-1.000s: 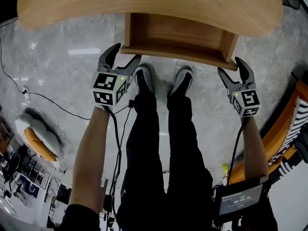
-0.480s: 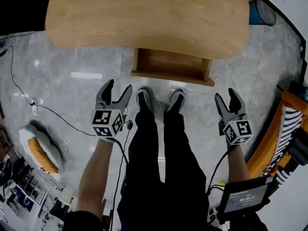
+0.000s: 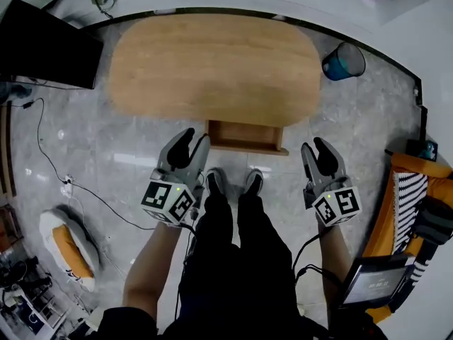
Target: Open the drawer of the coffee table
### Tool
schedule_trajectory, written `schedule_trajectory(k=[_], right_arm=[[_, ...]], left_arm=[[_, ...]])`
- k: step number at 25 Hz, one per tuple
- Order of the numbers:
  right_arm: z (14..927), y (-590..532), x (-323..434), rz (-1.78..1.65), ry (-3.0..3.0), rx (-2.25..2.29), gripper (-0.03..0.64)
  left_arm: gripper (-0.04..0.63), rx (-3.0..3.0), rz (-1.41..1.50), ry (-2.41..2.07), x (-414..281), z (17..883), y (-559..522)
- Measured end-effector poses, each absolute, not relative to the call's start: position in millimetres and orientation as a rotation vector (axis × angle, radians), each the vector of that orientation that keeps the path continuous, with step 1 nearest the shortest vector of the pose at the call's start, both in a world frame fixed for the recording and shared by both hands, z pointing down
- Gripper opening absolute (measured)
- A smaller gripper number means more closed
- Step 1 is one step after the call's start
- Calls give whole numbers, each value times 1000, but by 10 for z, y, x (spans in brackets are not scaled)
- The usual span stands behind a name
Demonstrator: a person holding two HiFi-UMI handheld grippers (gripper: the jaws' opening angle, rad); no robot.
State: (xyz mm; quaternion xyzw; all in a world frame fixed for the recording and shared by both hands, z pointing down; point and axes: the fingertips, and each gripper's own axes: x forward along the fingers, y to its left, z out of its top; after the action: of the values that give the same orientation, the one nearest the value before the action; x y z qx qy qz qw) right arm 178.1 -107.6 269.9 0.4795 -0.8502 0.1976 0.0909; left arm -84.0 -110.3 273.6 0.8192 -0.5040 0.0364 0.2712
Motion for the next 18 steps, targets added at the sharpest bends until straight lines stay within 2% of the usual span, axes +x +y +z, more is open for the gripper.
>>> schedule_trajectory(k=[2,6,10,12,15,18], right_arm=[[2266,-1185,1726,555,-2557,1458,121],[1551,-1388,1421,424,-2630,1410,81],[1031,-1347,1062,343,-2706,1370,60],[815,-1330,997,325,-2721,1385,45],[514,-1329,966,268,-2733,1417,4],[199,-1312,941,210,-2755,1453,3]], left_arm=[[108,2213,70,-1362,-806,2354,-1120],[98,2260,26,-1392,-739,1680,-1266],[53,2339,3,-1408,-709,1141,-1279],[10,2377,45,-1446,-695,912,-1302],[2,2425,76,-1501,-670,597,-1356],[2,2490,70,-1511,-622,296,-1329]])
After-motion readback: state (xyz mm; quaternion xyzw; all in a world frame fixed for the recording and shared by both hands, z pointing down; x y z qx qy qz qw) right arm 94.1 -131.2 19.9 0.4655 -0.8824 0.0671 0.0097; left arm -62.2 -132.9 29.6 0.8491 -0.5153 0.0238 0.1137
